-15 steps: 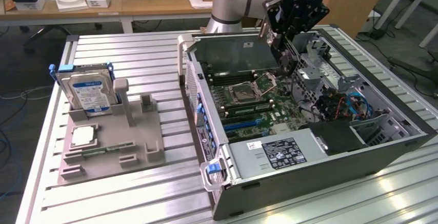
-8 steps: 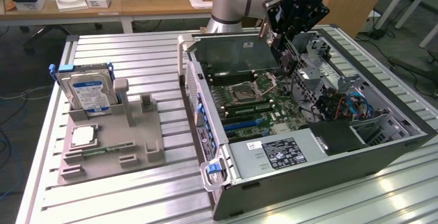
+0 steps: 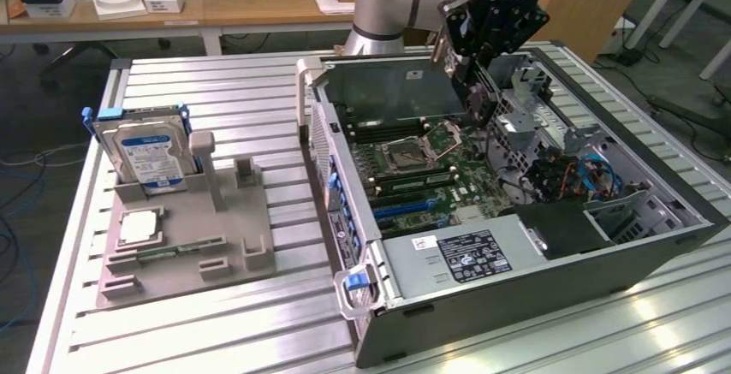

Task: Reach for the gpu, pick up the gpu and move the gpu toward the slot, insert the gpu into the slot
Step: 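Insert the gpu into the slot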

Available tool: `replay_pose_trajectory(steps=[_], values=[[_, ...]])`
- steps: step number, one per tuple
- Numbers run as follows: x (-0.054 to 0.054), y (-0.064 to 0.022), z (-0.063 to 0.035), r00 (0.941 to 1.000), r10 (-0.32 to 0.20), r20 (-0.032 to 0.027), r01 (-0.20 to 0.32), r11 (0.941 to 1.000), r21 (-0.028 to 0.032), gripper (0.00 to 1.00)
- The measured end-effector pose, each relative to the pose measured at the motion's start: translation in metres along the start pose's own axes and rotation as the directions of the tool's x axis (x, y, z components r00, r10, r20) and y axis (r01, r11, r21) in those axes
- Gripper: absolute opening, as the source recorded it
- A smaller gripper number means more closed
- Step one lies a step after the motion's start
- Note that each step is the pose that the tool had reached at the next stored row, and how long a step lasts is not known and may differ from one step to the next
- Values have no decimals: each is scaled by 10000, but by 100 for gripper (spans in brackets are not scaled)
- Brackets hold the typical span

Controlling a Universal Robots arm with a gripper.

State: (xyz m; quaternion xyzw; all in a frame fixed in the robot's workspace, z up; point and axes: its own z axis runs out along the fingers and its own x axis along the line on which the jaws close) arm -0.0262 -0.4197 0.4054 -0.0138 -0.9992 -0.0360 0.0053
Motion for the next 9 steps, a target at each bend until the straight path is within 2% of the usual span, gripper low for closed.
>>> replay_pose_trajectory(steps=[5,9], values=[[0,0,0,9970,-770,-57,770,9970,5,26],[0,0,0,9896,-1435,-105,1435,9897,8,26]])
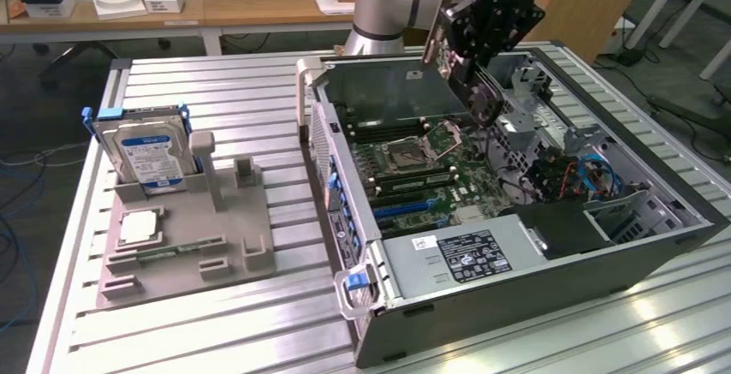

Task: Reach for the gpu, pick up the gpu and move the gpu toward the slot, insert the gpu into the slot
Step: 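Insert the gpu into the slot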

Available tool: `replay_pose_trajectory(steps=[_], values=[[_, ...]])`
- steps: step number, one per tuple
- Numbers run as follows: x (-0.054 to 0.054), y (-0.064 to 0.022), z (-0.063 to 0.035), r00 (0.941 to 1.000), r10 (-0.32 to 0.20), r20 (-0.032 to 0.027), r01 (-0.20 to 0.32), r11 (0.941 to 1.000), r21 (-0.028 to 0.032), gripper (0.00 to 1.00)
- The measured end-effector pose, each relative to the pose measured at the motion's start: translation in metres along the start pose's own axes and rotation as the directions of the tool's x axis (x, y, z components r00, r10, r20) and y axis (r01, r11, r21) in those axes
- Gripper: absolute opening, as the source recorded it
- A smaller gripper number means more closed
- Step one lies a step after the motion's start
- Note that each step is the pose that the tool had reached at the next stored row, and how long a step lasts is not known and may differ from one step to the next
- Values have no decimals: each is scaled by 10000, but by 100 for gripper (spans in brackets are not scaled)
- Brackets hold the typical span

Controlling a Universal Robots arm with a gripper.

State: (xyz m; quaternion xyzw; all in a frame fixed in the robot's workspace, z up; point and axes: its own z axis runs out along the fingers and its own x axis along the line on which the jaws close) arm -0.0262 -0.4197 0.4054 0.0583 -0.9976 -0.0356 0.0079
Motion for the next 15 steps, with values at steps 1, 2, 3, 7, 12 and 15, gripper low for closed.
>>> replay_pose_trajectory(steps=[1,2,3,7,12,15], values=[[0,0,0,9999,-160,-12,160,9999,2,26],[0,0,0,9995,-319,-23,319,9995,3,26],[0,0,0,9989,-463,-34,464,9989,5,26],[0,0,0,9953,-964,-70,964,9953,8,26],[0,0,0,9870,-1601,-117,1601,9871,9,26],[0,0,0,9781,-2074,-152,2075,9782,8,26]])
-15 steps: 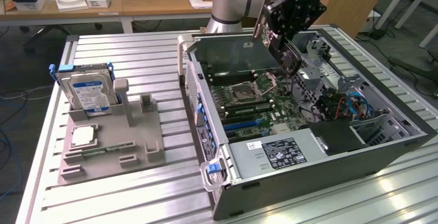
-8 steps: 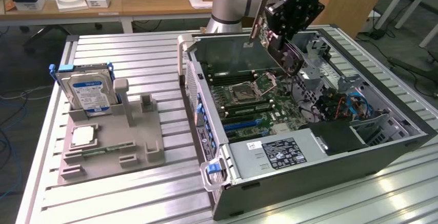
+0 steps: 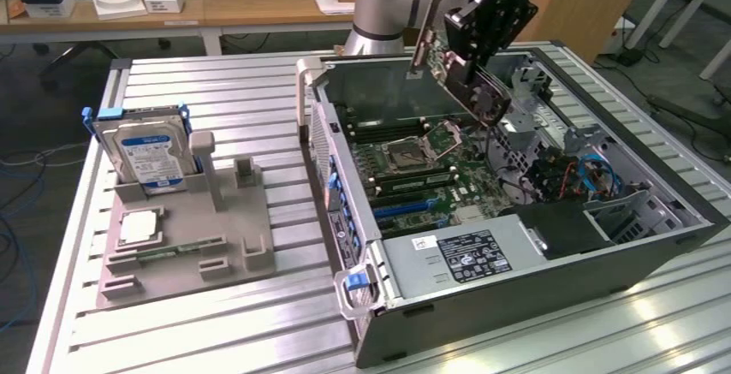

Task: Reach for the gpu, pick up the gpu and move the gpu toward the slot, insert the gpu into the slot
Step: 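Insert the gpu into the slot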

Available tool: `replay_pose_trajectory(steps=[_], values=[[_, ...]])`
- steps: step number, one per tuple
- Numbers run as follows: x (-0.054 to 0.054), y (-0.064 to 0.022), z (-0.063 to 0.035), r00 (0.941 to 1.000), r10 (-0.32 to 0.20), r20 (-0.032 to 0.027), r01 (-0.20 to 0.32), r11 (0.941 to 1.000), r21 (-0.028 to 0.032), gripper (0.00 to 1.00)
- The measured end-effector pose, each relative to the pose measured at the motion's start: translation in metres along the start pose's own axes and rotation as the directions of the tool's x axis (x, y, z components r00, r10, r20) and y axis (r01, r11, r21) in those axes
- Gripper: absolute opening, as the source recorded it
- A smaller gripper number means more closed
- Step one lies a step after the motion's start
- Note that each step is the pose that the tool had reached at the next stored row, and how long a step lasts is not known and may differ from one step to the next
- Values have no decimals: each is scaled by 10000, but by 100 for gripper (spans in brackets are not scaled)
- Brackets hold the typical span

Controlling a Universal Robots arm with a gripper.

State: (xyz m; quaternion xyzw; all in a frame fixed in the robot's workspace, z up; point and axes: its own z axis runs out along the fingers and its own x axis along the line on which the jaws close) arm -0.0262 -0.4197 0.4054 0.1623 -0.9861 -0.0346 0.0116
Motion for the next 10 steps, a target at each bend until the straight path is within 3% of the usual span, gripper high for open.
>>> replay_pose_trajectory(steps=[5,10], values=[[0,0,0,9964,-846,-62,846,9964,7,26],[0,0,0,9862,-1653,-121,1653,9862,9,26]])
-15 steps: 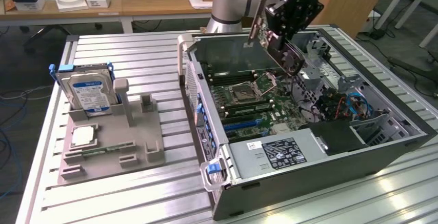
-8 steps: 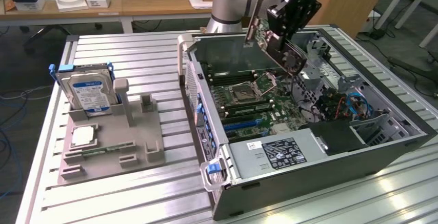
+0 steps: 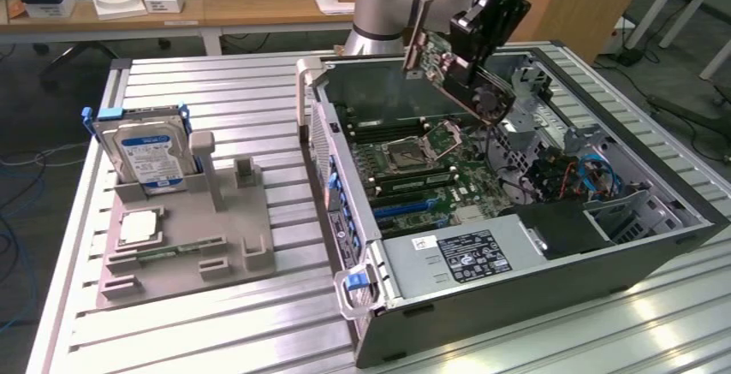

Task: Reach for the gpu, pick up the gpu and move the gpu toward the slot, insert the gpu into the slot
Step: 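Insert the gpu into the slot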

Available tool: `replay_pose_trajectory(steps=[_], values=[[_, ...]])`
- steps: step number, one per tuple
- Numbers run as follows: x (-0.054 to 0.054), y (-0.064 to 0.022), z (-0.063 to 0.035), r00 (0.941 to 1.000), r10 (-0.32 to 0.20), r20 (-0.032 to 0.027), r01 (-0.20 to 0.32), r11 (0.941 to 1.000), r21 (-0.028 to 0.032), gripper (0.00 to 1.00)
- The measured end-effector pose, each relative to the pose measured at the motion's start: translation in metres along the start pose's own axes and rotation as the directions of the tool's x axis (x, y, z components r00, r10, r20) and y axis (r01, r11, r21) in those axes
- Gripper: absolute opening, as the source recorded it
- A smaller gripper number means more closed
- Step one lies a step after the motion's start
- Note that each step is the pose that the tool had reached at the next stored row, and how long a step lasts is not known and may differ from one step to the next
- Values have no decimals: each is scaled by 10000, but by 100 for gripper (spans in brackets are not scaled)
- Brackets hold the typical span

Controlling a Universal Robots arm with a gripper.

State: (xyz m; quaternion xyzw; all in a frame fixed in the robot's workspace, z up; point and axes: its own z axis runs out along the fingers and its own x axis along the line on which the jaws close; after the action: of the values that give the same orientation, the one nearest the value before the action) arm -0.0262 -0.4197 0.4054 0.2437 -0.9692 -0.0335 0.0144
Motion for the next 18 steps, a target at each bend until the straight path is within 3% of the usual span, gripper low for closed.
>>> replay_pose_trajectory(steps=[5,9,13,18], values=[[0,0,0,9960,-896,-65,897,9960,8,26],[0,0,0,9867,-1624,-118,1624,9867,10,26],[0,0,0,9722,-2337,-171,2337,9723,8,26],[0,0,1,9472,-3199,-237,3200,9474,0,26]])
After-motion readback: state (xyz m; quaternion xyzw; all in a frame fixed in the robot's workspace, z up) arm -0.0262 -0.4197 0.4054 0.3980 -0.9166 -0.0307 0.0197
